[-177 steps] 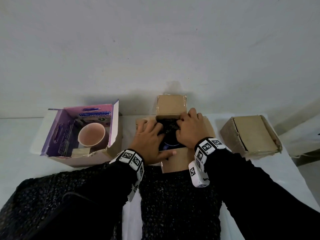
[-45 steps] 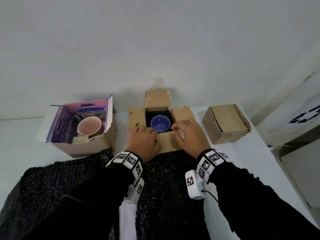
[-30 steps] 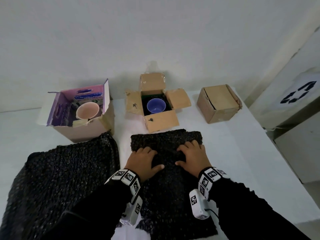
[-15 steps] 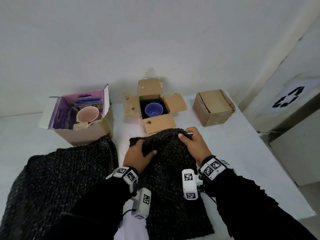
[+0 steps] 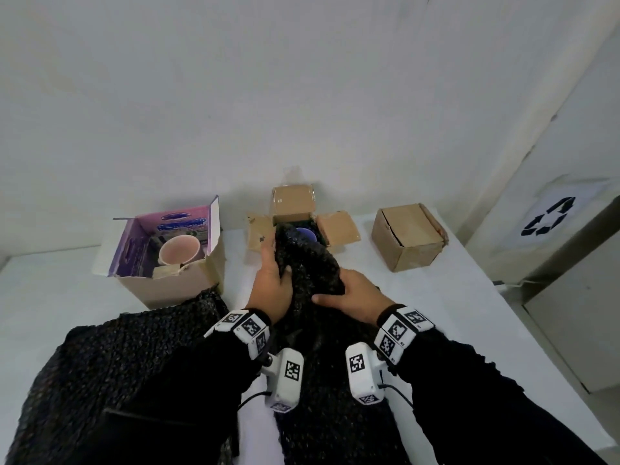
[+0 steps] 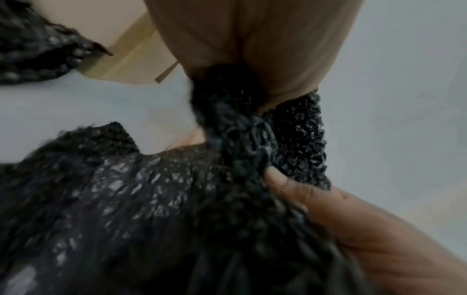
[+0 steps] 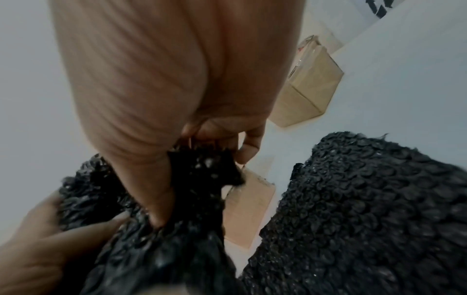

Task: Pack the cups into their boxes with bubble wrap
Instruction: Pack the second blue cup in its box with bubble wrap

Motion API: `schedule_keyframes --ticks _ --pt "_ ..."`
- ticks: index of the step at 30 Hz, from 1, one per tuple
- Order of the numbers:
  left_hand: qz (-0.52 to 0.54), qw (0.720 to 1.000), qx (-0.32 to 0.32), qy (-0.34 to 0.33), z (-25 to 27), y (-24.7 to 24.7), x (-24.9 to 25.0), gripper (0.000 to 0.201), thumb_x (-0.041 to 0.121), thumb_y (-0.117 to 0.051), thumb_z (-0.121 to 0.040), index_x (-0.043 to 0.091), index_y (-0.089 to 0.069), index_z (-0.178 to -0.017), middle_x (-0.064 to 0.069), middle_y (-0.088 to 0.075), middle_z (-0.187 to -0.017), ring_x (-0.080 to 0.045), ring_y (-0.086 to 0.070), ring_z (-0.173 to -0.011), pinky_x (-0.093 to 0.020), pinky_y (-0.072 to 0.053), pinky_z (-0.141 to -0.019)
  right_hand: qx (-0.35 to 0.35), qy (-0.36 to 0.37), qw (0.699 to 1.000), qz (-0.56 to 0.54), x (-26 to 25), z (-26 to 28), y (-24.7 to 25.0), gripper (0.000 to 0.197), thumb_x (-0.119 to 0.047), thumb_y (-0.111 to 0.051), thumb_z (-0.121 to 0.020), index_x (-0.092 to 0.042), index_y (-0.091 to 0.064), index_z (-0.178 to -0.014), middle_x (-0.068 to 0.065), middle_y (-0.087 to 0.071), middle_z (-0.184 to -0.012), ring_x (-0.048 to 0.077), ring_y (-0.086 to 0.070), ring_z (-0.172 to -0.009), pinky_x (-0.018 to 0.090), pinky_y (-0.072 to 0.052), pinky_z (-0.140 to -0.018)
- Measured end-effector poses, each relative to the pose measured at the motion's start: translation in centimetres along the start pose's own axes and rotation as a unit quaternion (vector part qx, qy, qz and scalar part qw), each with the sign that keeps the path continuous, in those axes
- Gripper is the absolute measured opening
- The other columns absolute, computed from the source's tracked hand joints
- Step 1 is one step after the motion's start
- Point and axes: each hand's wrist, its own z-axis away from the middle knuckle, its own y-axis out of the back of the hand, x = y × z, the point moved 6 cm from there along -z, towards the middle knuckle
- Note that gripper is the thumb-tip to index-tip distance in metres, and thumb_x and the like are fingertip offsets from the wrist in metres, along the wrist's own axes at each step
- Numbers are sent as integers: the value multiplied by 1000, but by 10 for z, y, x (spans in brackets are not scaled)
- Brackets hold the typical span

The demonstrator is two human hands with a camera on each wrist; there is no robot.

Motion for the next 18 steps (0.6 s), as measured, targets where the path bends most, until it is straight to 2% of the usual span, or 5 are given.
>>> schedule_keyframes --ticks 5,8,10,15,18 --pt "-62 997 41 -9 -18 24 -6 45 -7 -44 -87 12 -54 -127 -12 -65 -110 -28 -59 -102 -16 -35 -79 6 -24 998 63 -7 -11 23 21 -16 -51 -96 -10 -60 -114 11 -66 -112 28 -60 -105 38 -46 -95" --pt "-106 991 57 51 -22 34 -18 34 1 -53 -85 3 -51 -119 -20 -61 -108 -36 -57 -103 -27 -37 -79 -11 -29 996 87 -19 -13 36 33 -7 -42 -98 -8 -48 -130 5 -55 -123 22 -51 -116 31 -38 -93" --pt "-193 976 94 -46 -19 39 -5 61 6 -62 -75 5 -41 -131 -17 -49 -127 -34 -47 -120 -34 -37 -98 -12 -37 998 53 -27 -14 38 35 -7 -39 -99 -11 -47 -132 1 -52 -118 18 -49 -110 27 -37 -88" --pt "-380 868 20 -318 -12 19 25 55 20 -53 -79 26 -52 -134 -8 -41 -147 -30 -34 -136 -50 -27 -109 -37 -29 995 -85 -34 -26 31 38 -39 -75 -81 -24 -64 -114 -6 -72 -107 10 -67 -100 25 -50 -89" --pt "-404 865 -16 -298 -15 17 18 68 61 -48 -86 19 -45 -140 -1 -47 -142 -22 -35 -137 -54 -22 -112 -63 -8 995 -71 -39 -31 34 58 -27 -89 -64 -19 -61 -114 -5 -73 -105 6 -68 -96 22 -52 -86"
